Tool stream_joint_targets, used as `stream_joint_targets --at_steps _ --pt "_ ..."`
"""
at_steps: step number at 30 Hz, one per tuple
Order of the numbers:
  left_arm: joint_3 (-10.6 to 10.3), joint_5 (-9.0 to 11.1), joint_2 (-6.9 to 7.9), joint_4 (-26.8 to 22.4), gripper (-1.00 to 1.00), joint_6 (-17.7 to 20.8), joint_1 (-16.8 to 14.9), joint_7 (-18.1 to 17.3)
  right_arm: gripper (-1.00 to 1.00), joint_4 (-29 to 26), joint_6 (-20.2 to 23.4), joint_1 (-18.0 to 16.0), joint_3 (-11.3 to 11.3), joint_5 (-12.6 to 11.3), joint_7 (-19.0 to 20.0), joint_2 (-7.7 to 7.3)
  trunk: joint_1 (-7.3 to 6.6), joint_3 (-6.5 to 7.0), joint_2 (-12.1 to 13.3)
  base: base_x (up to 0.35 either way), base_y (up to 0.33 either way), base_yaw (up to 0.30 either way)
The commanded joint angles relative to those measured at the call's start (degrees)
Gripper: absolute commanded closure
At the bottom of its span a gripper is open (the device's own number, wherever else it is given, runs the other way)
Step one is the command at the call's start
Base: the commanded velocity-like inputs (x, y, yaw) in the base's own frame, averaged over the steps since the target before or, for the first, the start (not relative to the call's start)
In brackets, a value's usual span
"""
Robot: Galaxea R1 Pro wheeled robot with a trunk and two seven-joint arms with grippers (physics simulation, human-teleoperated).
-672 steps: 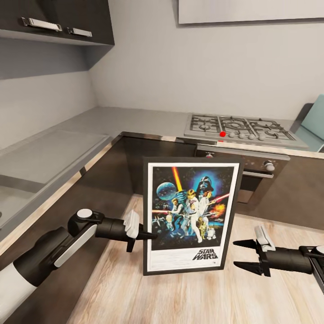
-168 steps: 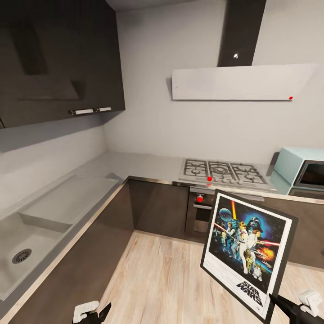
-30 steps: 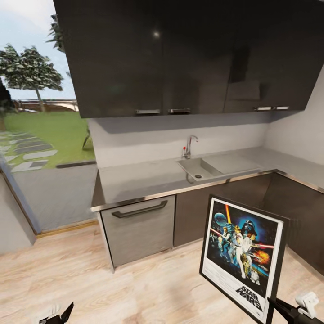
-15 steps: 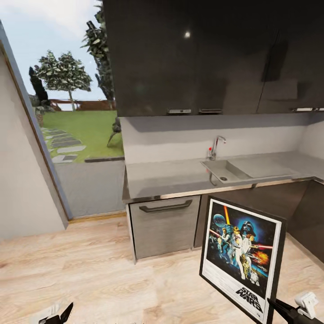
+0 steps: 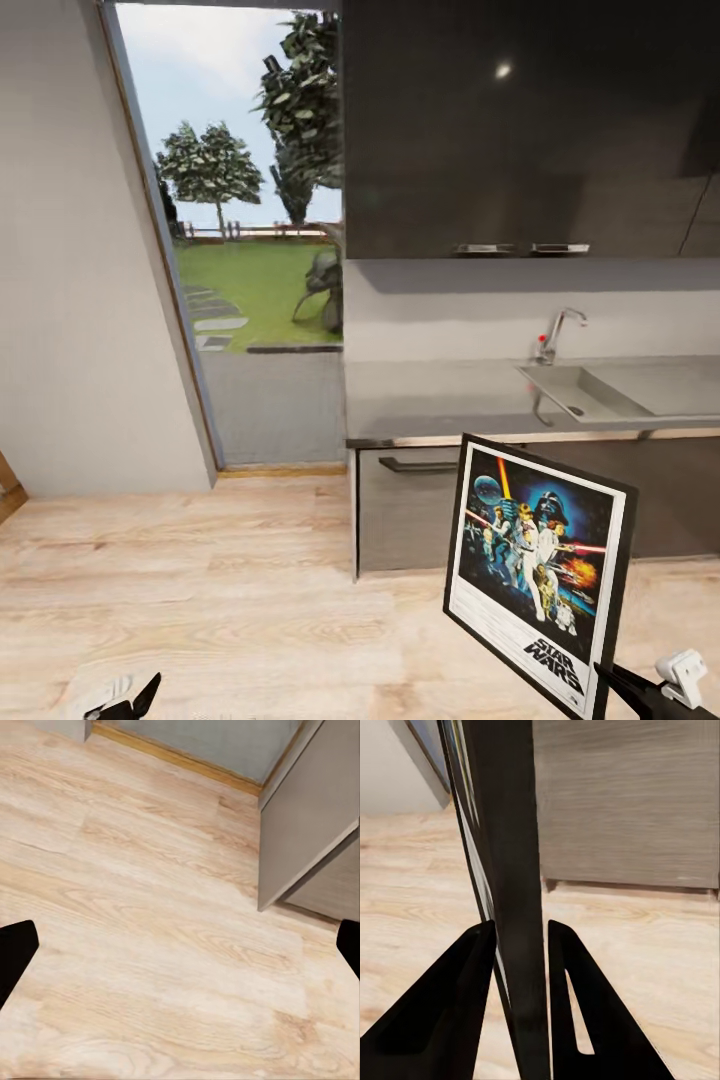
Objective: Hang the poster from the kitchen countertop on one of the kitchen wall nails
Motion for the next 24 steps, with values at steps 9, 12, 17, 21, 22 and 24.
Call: stream_joint_targets --at_steps 9,12,17,21,22,24 --pt "-0.48 0.61 0.07 0.09 -1.0 -0.07 -0.06 -0.23 1.0 -0.03 -0.51 -0.07 -0.21 0.4 0.24 0.02 0.04 -0.14 -0.14 0.0 0.294 0.29" --pt "-0.48 0.61 0.06 0.1 -1.0 -0.07 -0.06 -0.23 1.0 -0.03 -0.51 -0.07 -0.21 0.4 0.24 0.02 0.04 -0.14 -0.14 0.0 0.295 0.29" --pt "-0.48 0.61 0.07 0.09 -1.0 -0.07 -0.06 -0.23 1.0 -0.03 -0.51 -0.07 -0.21 0.4 0.24 0.02 0.04 -0.14 -0.14 0.0 0.295 0.29" --pt "-0.51 0.57 0.07 0.06 -1.0 -0.12 -0.06 -0.27 1.0 -0.03 -0.51 -0.07 -0.21 0.4 0.24 0.02 0.04 -0.14 -0.14 -0.01 0.246 0.29" --pt "-0.52 0.55 0.05 0.04 -1.0 -0.13 -0.06 -0.29 1.0 -0.03 -0.51 -0.07 -0.21 0.4 0.24 0.02 0.04 -0.14 -0.14 -0.01 0.115 0.28" --pt "-0.53 0.54 0.03 0.03 -1.0 -0.1 -0.06 -0.26 1.0 -0.03 -0.51 -0.07 -0.21 0.4 0.24 0.02 0.04 -0.14 -0.14 -0.006 0.075 0.21"
